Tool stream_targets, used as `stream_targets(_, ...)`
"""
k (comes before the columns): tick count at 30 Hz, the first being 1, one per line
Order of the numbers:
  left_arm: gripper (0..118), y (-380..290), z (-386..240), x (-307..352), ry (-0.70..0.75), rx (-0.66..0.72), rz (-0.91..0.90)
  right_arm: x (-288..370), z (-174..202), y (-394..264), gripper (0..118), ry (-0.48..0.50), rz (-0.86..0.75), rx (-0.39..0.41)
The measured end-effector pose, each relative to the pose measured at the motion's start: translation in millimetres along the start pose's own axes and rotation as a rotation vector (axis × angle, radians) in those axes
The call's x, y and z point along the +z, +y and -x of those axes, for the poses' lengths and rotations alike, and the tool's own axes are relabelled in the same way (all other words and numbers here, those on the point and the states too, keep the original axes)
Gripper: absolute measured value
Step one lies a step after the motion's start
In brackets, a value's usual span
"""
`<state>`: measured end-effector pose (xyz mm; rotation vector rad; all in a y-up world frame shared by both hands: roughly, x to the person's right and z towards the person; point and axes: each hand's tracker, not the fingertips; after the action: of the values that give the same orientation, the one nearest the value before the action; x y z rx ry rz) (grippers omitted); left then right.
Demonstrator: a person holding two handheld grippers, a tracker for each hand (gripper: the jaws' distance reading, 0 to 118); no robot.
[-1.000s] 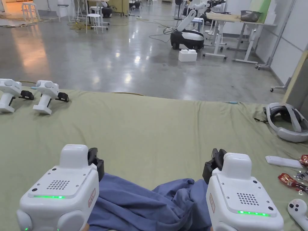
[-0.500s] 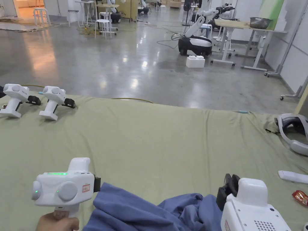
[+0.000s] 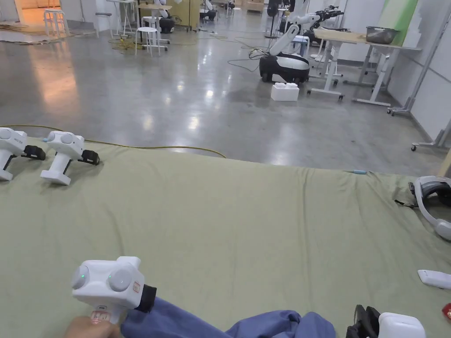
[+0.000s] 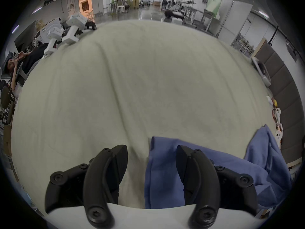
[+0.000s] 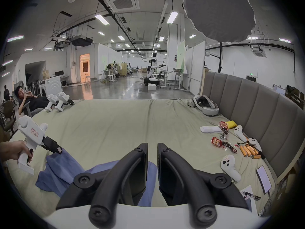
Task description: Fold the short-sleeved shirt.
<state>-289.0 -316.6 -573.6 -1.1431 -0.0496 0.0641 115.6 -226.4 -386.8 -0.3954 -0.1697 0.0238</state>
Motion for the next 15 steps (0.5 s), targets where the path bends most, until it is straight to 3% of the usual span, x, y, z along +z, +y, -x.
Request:
stream_targets(2, 68, -5.8, -8.8, -6.2, 0.026, -0.026, -0.01, -5.5, -5.2, -2.6, 15, -0.006, 0.023, -0.004)
stream_targets(5, 47, -13.6, -24.2, 1.2, 0.08, -0.103, -0.071, -16.8, -13.2, -4.4, 15, -0.012, 0.066, -0.01)
stream_targets(7, 41, -21.6, -37.3, 5.4, 0.094, -0.135, -0.104, -28.8, -18.1, -2.8, 15, -0.013, 0.122, -0.015)
stream_targets(9, 11, -29.2, -46.0, 10.7, 0.08, -0.119, -0.105, -44.5, -22.9, 0.7, 15, -0.007, 0.189, -0.017)
stream_targets(10, 7, -32.8, -48.0, 14.6, 0.081, -0.101, -0.117, -53.6, -25.8, 2.6, 16, -0.008, 0.217, -0.021)
stream_targets(11, 6, -35.9, -49.2, 19.6, 0.062, -0.068, -0.139, -63.8, -28.7, 4.7, 20, -0.001, 0.256, -0.024)
stream_targets(12, 6, -19.2, -25.9, 14.6, 0.034, -0.042, -0.152, -77.2, -33.2, 6.3, 32, 0.017, 0.298, -0.044)
stream_targets(14, 6, -24.7, -22.8, 28.8, 0.001, -0.009, -0.183, -104.2, -38.9, 8.8, 65, 0.06, 0.413, -0.059)
stream_targets(15, 5, -27.8, -21.3, 36.7, -0.02, 0.009, -0.201, -115.3, -40.6, 8.1, 68, 0.076, 0.439, -0.072)
